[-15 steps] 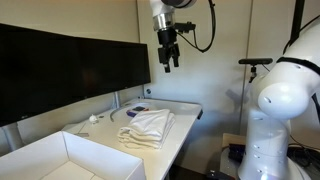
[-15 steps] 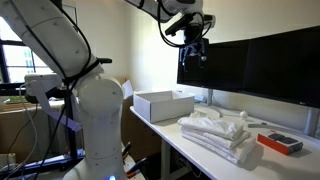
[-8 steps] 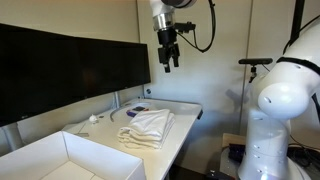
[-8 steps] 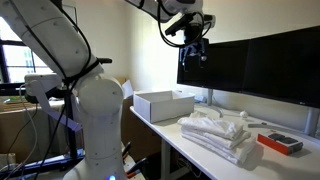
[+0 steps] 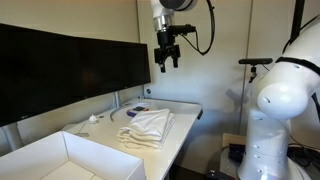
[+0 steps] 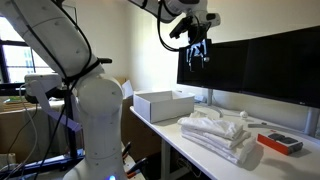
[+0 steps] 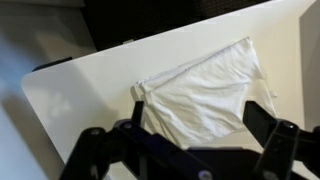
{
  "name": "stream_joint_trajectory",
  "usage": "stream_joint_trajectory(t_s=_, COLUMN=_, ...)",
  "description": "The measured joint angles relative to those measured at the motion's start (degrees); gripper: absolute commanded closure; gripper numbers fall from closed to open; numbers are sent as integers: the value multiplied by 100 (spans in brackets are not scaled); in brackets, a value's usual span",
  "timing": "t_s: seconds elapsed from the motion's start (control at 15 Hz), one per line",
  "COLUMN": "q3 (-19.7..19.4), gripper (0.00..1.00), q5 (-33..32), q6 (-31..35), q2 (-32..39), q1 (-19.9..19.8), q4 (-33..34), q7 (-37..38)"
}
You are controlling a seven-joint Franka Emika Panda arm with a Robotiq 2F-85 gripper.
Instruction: Pick up three towel from the table and put it in the box.
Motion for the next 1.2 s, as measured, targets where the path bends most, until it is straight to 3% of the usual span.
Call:
stream_joint_trajectory(t_s=0.47, q3=-20, gripper=0, q5=544, q6=560, q2=293, q1=-208, q4=-65, q7=1421)
stream_joint_trajectory(t_s=1.2, q3=-529, gripper=0, q5=2030, q6=2626, q2=1276, q1=-472, q4=-250, q7=2767)
